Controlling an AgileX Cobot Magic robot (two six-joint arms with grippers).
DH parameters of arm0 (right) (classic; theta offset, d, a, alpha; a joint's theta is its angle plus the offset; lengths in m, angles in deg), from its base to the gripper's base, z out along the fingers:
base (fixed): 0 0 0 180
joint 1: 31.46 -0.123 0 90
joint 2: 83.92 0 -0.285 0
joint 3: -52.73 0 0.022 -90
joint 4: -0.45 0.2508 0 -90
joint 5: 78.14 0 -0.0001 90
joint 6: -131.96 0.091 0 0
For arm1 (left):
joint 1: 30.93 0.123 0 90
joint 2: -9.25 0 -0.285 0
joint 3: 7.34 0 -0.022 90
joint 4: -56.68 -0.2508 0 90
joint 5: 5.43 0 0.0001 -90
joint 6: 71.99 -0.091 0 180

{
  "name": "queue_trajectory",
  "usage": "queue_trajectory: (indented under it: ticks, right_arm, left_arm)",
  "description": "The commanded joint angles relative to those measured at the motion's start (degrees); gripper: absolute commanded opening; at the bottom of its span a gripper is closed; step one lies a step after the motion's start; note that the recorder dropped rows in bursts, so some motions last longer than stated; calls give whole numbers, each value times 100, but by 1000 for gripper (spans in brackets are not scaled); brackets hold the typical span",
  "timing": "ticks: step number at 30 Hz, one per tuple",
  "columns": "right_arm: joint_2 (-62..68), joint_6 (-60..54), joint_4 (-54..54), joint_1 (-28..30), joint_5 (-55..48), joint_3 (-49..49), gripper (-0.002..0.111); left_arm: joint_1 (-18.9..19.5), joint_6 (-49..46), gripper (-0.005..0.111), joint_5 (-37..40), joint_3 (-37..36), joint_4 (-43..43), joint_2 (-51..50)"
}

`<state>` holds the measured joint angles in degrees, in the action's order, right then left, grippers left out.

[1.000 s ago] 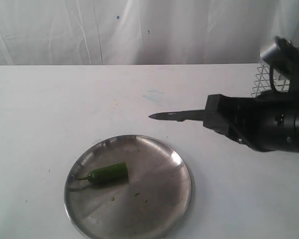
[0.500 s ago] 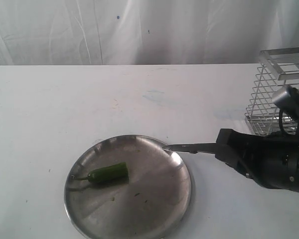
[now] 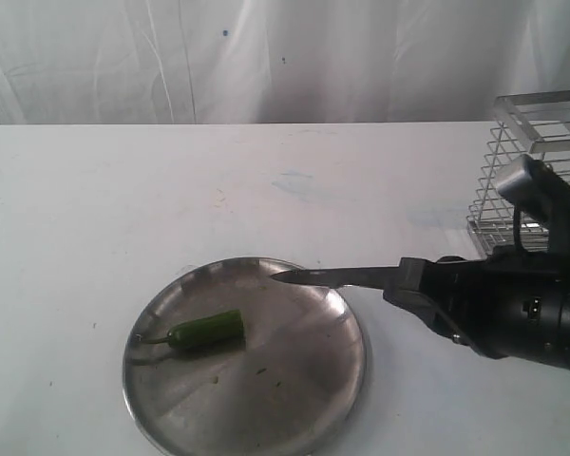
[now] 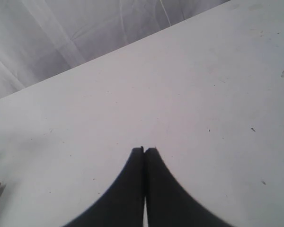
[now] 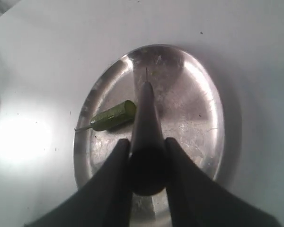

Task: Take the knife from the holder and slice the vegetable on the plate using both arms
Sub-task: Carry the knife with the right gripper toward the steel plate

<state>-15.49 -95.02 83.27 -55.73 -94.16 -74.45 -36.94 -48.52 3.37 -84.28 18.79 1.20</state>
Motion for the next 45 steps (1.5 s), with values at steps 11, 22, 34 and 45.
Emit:
queue_trajectory:
  ticks: [11,22,34,45]
  right_arm:
    - [-46,-2642,1714,29,-468,47,0]
    - [-46,-3210,1101,29,-631,50,0]
    - [-58,7313,-7619,-455,2633,362,0]
    - [11,11378,-9131,-649,6399,1897,0]
  left_arm:
    - [-36,2,0,-18,-28,-53,26]
    - [-36,2,0,-18,-28,-53,26]
    - [-36,2,0,-19,-28,-53,26]
    - [-36,2,0,-19,-28,-53,26]
